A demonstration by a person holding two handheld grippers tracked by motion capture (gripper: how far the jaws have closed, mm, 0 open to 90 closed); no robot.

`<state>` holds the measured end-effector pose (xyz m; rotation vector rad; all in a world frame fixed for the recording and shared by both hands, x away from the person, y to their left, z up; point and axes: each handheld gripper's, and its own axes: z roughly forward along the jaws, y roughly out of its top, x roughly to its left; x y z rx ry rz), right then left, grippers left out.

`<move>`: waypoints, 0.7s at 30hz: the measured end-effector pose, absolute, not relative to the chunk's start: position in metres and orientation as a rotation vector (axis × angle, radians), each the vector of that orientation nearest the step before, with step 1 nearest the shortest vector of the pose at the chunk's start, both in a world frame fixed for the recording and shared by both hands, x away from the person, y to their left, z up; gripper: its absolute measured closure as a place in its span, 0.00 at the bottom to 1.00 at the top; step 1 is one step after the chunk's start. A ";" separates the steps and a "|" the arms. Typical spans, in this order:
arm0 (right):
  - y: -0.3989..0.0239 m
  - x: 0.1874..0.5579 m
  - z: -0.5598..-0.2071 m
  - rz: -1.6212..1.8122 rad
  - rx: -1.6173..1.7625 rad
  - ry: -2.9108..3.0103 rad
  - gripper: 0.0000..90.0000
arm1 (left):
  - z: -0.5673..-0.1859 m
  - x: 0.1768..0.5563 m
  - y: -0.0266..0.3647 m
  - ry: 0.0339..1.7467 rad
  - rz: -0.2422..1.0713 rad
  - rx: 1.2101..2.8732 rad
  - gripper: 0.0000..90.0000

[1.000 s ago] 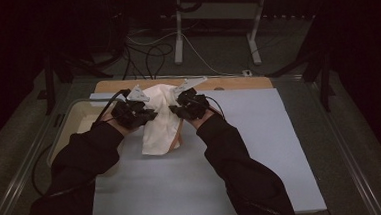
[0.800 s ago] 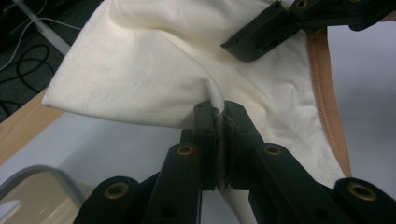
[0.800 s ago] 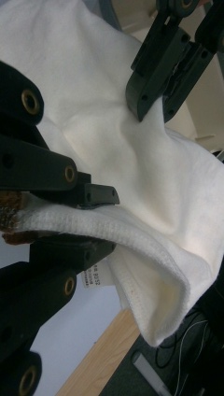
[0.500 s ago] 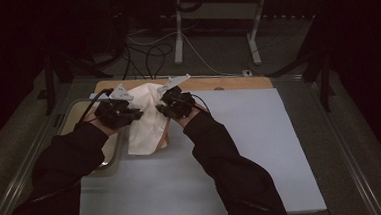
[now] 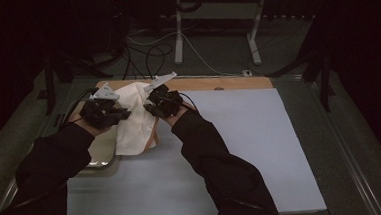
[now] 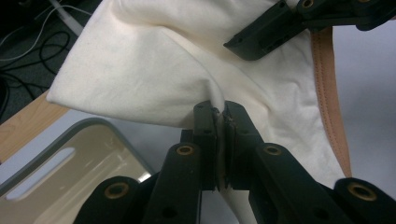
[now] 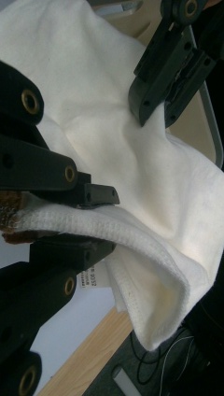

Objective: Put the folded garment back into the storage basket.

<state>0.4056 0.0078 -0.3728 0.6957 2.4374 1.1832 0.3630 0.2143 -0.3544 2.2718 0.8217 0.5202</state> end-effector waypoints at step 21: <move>0.046 0.406 -0.366 1.194 0.634 2.468 0.86 | -0.347 0.358 0.251 0.872 0.544 2.281 0.96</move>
